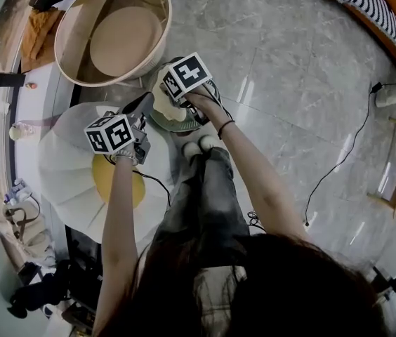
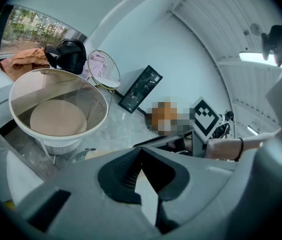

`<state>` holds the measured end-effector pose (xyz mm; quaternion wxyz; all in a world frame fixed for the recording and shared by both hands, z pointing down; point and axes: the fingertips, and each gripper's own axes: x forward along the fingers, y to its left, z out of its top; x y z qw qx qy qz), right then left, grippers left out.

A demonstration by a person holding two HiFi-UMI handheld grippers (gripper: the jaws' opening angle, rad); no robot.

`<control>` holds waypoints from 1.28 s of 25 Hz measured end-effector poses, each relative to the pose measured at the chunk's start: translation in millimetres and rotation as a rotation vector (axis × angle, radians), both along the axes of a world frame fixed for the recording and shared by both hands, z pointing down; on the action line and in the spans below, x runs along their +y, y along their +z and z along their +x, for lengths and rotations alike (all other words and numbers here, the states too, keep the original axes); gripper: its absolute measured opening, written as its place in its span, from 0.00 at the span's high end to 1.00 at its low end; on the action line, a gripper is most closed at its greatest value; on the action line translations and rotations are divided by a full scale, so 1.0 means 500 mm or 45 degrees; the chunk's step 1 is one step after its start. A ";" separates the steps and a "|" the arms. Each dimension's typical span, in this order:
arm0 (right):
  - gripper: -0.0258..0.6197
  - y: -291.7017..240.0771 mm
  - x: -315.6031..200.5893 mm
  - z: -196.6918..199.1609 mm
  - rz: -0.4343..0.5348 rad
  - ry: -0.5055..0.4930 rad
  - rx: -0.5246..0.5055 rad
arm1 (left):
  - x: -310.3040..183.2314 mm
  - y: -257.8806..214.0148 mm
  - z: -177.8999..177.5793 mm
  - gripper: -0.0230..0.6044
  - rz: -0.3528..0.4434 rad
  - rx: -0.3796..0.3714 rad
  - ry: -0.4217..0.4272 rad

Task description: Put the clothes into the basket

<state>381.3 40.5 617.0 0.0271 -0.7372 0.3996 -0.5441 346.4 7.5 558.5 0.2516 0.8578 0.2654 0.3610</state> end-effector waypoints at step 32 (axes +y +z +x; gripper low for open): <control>0.85 0.001 0.035 0.005 0.062 0.252 0.008 | 0.000 0.042 -0.026 0.95 -0.037 -0.084 0.006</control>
